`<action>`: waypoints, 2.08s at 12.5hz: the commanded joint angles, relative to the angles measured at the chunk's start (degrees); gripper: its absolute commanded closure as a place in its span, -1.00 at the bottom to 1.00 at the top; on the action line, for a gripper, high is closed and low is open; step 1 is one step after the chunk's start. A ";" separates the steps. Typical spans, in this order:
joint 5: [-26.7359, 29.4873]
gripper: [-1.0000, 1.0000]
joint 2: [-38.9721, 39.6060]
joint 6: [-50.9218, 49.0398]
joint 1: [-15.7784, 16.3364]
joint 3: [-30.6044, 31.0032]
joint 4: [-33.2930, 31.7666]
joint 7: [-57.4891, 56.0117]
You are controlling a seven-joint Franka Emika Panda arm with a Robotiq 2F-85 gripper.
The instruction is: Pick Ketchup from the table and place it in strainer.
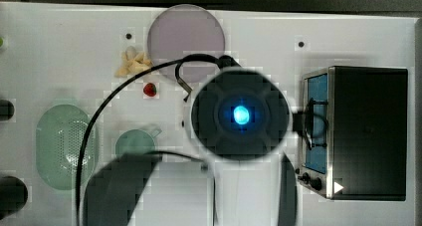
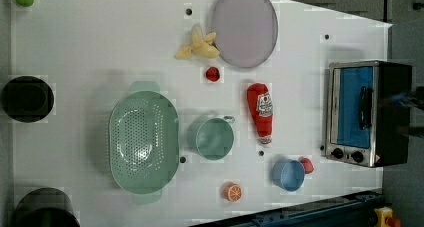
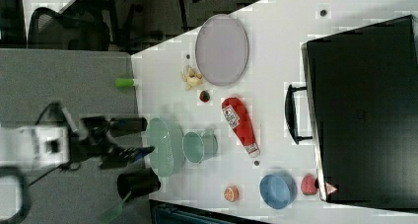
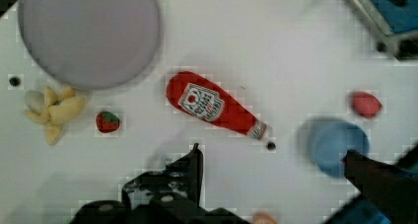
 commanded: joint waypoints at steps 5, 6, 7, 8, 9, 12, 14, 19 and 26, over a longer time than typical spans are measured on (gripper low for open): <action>0.41 -1.00 12.72 18.41 0.25 3.07 -10.85 -34.27; 0.41 -1.00 13.70 22.02 0.27 3.10 -12.43 -39.04; 0.41 -1.00 14.69 25.69 0.28 3.11 -14.02 -43.24; 0.40 -1.00 15.80 29.00 0.30 3.14 -15.53 -46.83; 0.41 -1.00 16.96 31.79 0.34 3.18 -16.93 -49.97; 0.40 -1.00 20.98 38.64 0.50 3.25 -20.05 -51.11; 0.40 -1.00 24.18 43.90 0.55 3.25 -21.48 -51.03; 0.34 -1.00 31.77 53.29 0.56 2.96 -23.40 -50.94; 0.33 -0.25 33.02 56.73 0.71 3.16 -22.98 -50.94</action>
